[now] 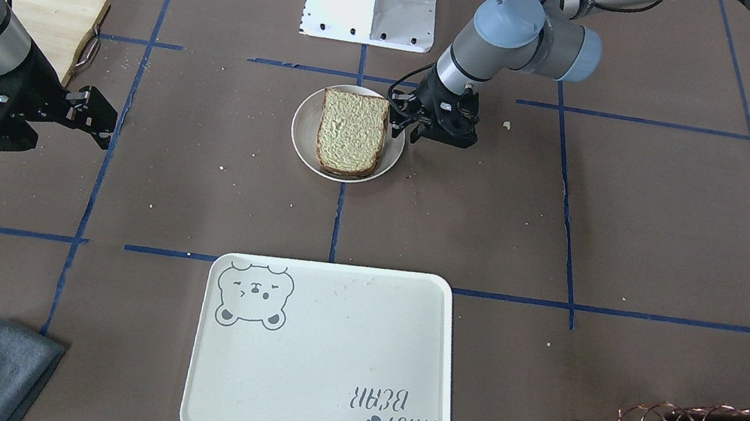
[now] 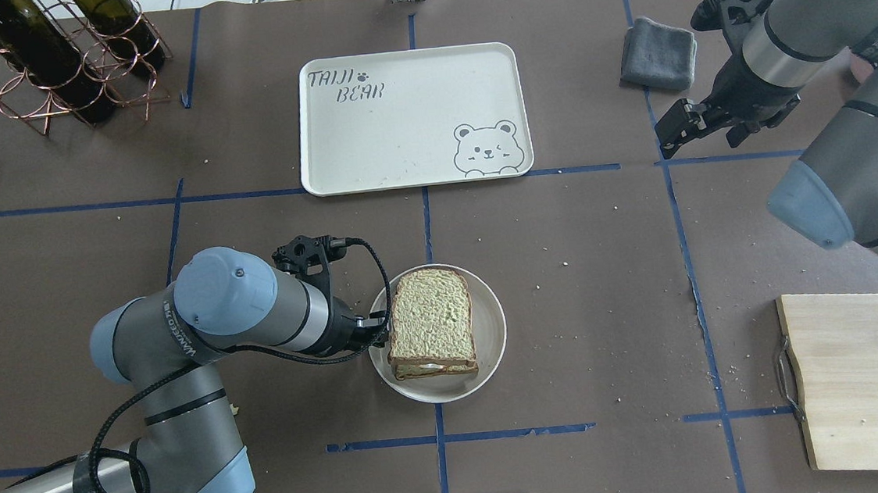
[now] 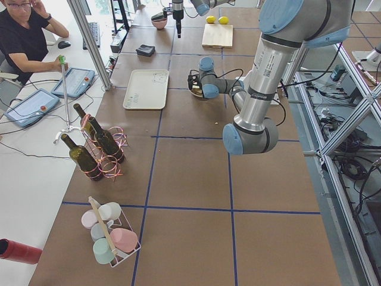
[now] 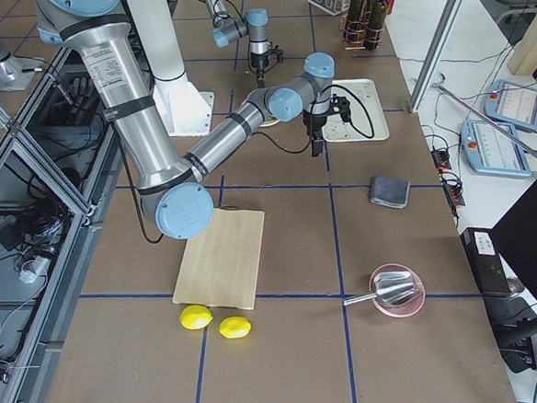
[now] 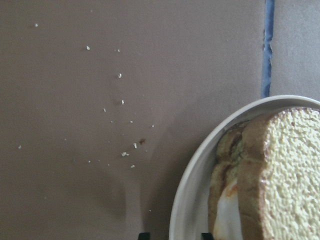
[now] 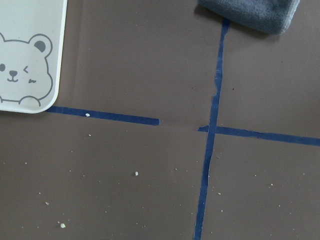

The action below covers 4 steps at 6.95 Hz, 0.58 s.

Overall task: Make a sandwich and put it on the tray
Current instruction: 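Grasp the plate rim with the left gripper while the right arm withdraws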

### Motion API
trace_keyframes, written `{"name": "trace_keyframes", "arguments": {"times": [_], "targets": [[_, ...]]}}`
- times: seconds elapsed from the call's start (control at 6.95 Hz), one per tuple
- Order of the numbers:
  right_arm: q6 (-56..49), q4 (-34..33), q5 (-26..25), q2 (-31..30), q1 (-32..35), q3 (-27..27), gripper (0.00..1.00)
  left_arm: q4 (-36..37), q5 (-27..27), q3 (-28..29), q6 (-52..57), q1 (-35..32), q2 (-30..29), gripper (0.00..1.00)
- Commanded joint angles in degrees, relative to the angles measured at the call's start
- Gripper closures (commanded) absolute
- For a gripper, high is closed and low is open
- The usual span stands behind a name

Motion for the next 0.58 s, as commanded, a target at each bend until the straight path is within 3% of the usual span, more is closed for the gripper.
{"name": "trace_keyframes", "arguments": {"times": [0.0,0.14,0.29,0.43], "targets": [[0.0,0.0,0.0,-0.1,0.1,0.0,0.00,-0.1,1.0,1.2,0.0,1.0,-1.1,0.63],[0.0,0.0,0.0,-0.1,0.2,0.1,0.00,-0.1,1.0,1.4,0.0,1.3,-1.2,0.66],[0.0,0.0,0.0,-0.2,0.3,0.1,0.00,-0.1,1.0,1.5,0.0,1.3,-1.2,0.76],[0.0,0.0,0.0,-0.3,0.3,0.1,0.00,-0.1,1.0,1.5,0.0,1.3,-1.2,1.00]]}}
